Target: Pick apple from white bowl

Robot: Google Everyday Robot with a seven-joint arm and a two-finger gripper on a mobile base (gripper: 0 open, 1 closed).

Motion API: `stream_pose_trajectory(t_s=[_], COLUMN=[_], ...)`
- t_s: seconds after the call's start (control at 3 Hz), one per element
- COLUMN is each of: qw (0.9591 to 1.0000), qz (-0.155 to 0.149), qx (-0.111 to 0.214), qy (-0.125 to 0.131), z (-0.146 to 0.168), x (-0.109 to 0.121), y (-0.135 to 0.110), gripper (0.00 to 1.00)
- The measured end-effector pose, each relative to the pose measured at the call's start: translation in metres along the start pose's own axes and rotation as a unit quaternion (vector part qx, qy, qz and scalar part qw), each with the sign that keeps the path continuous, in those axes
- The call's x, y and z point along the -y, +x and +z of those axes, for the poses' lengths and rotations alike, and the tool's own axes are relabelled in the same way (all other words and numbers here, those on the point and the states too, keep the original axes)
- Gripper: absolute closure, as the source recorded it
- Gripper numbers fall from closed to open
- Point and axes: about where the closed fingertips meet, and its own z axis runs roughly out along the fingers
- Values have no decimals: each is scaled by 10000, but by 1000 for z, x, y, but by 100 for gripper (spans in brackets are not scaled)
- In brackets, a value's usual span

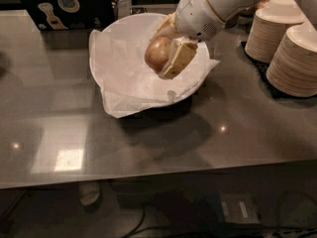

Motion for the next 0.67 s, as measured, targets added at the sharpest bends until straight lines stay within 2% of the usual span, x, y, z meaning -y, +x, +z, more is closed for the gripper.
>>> stream_pose_trajectory(t_s=[0.33,0.67], qw=[9981,9978], qz=[-63,-102], qx=[-477,-503], qy=[387,422], z=[-45,-49], x=[-5,-6], y=[-12,-16], gripper=[100,100])
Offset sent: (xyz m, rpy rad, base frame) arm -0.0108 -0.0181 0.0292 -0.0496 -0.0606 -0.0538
